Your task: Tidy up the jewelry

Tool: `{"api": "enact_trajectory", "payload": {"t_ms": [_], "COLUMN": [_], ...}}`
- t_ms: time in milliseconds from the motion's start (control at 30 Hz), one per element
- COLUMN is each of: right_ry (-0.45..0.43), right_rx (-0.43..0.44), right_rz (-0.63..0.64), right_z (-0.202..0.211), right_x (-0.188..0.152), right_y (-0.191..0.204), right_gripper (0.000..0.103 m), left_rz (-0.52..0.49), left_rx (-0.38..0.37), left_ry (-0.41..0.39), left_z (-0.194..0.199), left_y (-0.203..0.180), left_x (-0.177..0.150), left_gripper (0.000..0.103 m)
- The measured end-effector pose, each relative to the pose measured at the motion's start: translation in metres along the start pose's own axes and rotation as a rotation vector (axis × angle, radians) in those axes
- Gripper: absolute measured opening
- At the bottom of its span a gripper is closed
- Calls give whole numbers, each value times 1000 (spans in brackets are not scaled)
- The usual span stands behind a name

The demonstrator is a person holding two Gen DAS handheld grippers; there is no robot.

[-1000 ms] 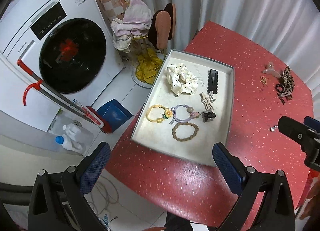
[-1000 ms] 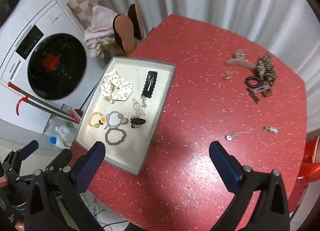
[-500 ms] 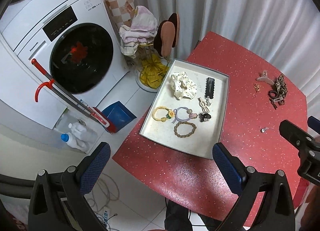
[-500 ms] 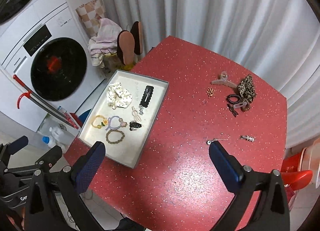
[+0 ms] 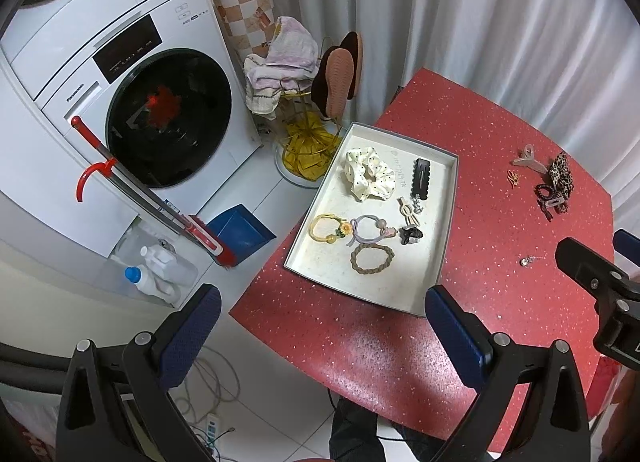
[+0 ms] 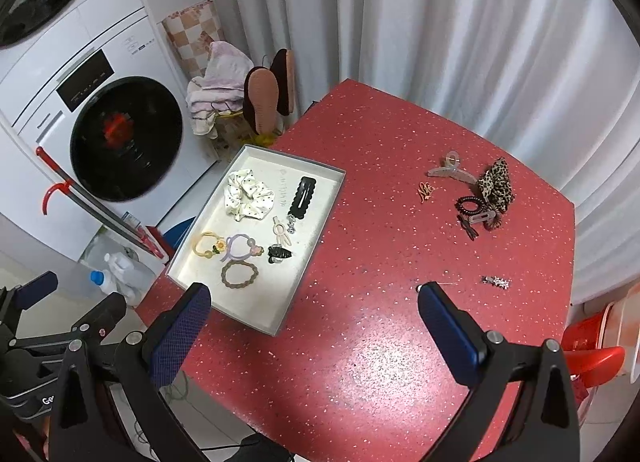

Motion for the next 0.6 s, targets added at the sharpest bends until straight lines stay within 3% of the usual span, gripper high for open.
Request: {"api": "enact_trajectory", "payload": {"t_ms": [600], "right_ry": [-4], "right_rx": [6], "right_rz": [4], "right_z": [1], "right_x": [2], "right_y": [-1], "right_gripper": [103], "left_rz": [11], "left_rx": [4], "left_ry": [-2], "left_z": [4], "left_y": [-4], "left_x": [1], "left_gripper": [102]}}
Point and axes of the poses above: each gripper's, at about its wrist camera, not at the fingertips, and z roughly against the way its jaws point, y to its left, x to its top, the point moved 6 cm from there along -z, roughly the way its jaws point, and after that the axes turned 13 degrees about z, right-handed, at the moved point
